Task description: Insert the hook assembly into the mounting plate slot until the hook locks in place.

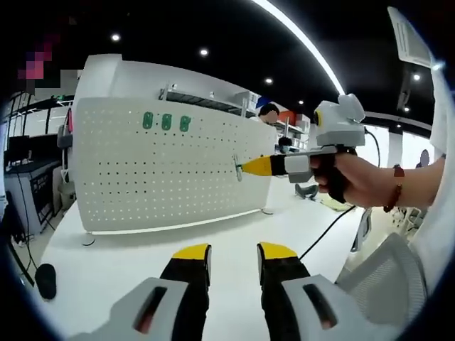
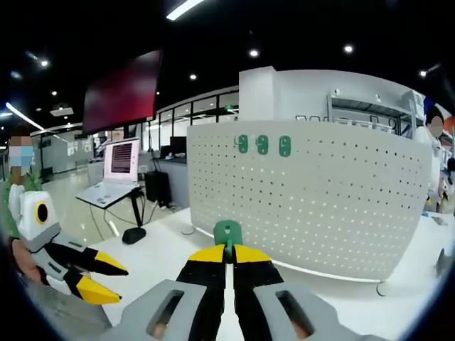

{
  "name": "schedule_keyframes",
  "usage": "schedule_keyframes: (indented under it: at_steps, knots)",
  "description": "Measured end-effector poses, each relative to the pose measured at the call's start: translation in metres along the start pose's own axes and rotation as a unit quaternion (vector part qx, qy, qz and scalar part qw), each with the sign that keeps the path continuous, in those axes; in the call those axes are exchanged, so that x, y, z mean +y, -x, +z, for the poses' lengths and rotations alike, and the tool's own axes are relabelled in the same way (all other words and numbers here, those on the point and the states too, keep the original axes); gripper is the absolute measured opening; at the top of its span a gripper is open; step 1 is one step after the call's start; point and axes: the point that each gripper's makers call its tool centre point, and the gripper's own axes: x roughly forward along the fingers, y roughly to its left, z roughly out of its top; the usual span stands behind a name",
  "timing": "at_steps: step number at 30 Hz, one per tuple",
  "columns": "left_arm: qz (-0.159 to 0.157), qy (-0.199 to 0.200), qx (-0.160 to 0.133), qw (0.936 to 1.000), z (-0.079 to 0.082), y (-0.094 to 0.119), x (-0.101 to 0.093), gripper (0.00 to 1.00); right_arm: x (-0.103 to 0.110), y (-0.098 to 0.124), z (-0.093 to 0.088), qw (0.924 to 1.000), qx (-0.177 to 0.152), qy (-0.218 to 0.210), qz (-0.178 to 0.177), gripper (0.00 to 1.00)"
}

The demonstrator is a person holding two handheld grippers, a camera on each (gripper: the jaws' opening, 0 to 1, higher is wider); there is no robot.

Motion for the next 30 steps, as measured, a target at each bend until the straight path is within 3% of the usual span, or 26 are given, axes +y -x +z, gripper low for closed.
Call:
schedule_keyframes:
  at_steps: [9, 15, 19, 24, 30]
  knots:
    - [-0.002, -0.011, -0.001, 0.9999, 0.002, -0.002, 0.000, 0.43, -0.028, -0.006, 0.019, 0.9992, -0.014, -0.010, -0.036, 0.01]
    - [-0.009, -0.014, -0.003, 0.9999, 0.004, -0.006, -0.002, 0.51, -0.037, -0.015, 0.024, 0.9990, -0.017, -0.017, -0.037, 0.01]
    - [-0.009, -0.016, -0.003, 0.9998, 0.003, -0.007, -0.002, 0.62, -0.040, -0.017, 0.029, 0.9987, -0.023, -0.017, -0.041, 0.01]
    - [-0.009, -0.017, 0.009, 0.9998, -0.002, -0.008, 0.000, 0.66, -0.047, -0.022, 0.036, 0.9982, -0.032, -0.023, -0.044, 0.01]
    - [-0.008, -0.009, -0.001, 0.9999, 0.001, -0.004, 0.003, 0.80, -0.061, -0.028, 0.049, 0.9966, -0.043, -0.025, -0.065, 0.01]
